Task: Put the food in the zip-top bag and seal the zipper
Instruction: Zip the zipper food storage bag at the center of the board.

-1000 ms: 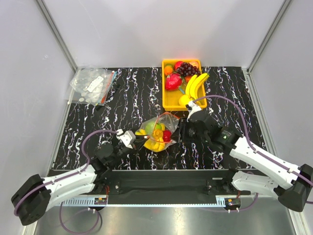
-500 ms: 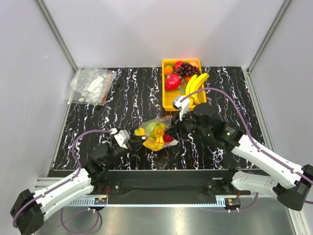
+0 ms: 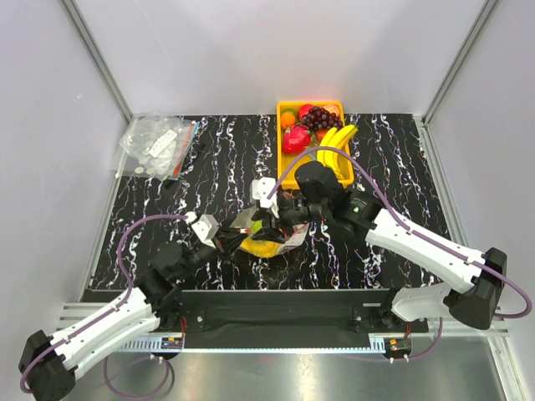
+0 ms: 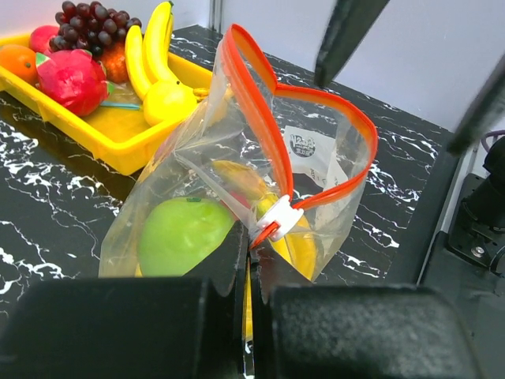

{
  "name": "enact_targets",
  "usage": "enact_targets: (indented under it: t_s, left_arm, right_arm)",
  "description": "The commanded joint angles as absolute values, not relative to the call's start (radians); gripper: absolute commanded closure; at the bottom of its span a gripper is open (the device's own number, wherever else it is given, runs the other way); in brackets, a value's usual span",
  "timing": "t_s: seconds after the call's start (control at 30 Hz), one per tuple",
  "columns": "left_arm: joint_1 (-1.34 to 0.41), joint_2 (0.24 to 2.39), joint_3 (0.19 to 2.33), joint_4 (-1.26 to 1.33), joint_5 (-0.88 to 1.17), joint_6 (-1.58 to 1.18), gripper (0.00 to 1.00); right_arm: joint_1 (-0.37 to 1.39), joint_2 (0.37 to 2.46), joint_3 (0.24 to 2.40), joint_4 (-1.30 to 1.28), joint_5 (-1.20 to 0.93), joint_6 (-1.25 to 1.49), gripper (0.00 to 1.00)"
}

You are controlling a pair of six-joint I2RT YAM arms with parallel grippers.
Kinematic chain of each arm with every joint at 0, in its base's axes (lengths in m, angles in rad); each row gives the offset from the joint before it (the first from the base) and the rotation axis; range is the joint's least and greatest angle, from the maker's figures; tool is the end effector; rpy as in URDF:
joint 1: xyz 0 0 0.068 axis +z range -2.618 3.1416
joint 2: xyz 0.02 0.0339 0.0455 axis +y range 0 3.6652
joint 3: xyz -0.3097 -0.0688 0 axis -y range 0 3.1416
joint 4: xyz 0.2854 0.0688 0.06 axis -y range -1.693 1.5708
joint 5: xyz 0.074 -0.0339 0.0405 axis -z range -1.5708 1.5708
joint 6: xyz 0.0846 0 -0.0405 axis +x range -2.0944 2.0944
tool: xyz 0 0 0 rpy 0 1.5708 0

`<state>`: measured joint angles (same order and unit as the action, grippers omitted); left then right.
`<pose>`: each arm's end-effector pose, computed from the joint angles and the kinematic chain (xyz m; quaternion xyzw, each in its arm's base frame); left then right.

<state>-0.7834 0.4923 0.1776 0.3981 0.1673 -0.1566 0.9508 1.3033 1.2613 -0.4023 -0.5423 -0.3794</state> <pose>0.1274 -0.1468 0.2417 0.2665 0.6228 -0.3826 0.6283 0.1725 0.3168 0.3972 -0.6153 0.5527 0.3623 0.4297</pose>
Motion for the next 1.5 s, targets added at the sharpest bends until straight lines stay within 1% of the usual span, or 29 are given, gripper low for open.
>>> enact_targets:
  t_s: [0.0,0.17,0.5,0.53,0.6,1.07,1.17,1.23,1.33,1.4,1.47]
  left_arm:
    - [-0.779,0.472,0.210,0.442,0.150,-0.186,1.00]
    - [-0.778,0.465,0.204,0.436,0.149,-0.196,1.00]
    - [-0.778,0.434,0.233,0.357,0.144,-0.179,1.00]
    - [-0.778,0.431,0.235,0.348,0.135,-0.179,1.00]
    - [-0.778,0.422,0.239,0.336,0.127,-0.178,1.00]
    - [-0.778,0.414,0.247,0.328,0.129,-0.179,1.00]
    - [-0.779,0.403,0.247,0.322,0.124,-0.179,1.00]
    - [-0.778,0.399,0.247,0.319,0.121,-0.179,1.00]
    - [-0.778,0.393,0.247,0.311,0.097,-0.192,1.00]
    - [-0.773,0.393,0.252,0.299,0.075,-0.215,1.00]
    - [-0.769,0.396,0.268,0.269,0.068,-0.219,1.00]
  right_arm:
    - [0.962,1.298,1.278,-0.382,-0.636,-0.535,0.45]
    - [0.969,1.321,1.291,-0.399,-0.608,-0.572,0.42]
    - [1.005,1.442,1.379,-0.428,-0.499,-0.569,0.60]
    - [1.008,1.450,1.387,-0.433,-0.496,-0.568,0.60]
    - [1.018,1.465,1.407,-0.451,-0.483,-0.565,0.57]
    - [1.061,1.496,1.401,-0.457,-0.376,-0.565,0.56]
    - [1.063,1.500,1.405,-0.457,-0.367,-0.563,0.67]
    - [1.063,1.499,1.405,-0.459,-0.364,-0.561,0.80]
    - [1.065,1.494,1.399,-0.457,-0.359,-0.568,0.87]
    - [1.063,1.490,1.393,-0.466,-0.348,-0.575,0.87]
    - [1.065,1.483,1.385,-0.476,-0.335,-0.577,0.90]
